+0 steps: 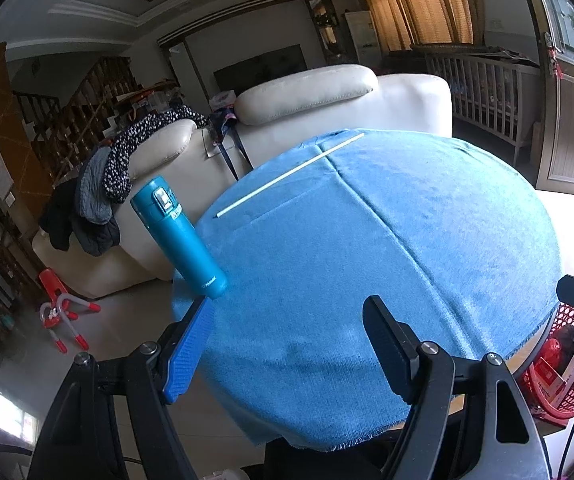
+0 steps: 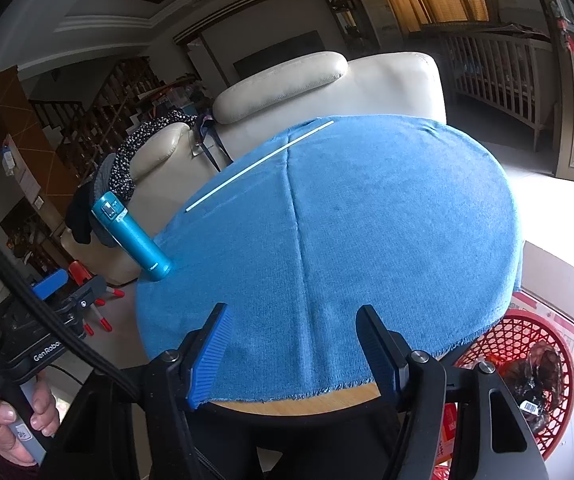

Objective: Collect trash

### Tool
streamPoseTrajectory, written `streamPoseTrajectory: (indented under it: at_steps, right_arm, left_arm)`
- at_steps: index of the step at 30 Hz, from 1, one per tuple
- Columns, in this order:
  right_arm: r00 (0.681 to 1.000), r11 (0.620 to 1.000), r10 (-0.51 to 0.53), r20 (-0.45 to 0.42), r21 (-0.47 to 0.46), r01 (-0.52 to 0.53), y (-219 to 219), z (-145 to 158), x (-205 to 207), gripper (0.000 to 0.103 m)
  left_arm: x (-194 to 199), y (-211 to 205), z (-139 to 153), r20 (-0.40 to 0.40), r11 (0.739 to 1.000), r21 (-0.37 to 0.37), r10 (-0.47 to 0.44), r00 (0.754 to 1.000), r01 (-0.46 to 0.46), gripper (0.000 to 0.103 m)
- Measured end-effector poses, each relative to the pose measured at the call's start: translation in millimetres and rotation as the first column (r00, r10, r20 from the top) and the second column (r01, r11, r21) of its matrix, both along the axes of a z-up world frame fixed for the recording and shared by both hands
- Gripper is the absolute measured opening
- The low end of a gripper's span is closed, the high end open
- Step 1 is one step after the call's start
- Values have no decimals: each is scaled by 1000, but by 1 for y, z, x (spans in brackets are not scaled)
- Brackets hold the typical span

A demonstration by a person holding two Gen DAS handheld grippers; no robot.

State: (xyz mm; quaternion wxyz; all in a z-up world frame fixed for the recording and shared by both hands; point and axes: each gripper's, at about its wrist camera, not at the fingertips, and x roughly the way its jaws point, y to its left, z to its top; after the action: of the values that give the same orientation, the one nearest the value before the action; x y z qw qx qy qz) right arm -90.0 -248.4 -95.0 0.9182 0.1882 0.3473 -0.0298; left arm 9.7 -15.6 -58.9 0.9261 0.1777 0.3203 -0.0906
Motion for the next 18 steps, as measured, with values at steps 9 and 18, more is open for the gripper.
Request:
streamPoseTrajectory:
  at_steps: [9,18]
  right_arm:
    - [1000,1000,3,-22,4,-3,1,-10,6,69]
    - [1000,1000,10,-20,-8,-10,6,-10,7,69]
  left_arm:
    - [11,1,-19,-56,1000,-3,29,998,-29,78]
    - [11,8,-19,-41,998,-2,55,998,-55,78]
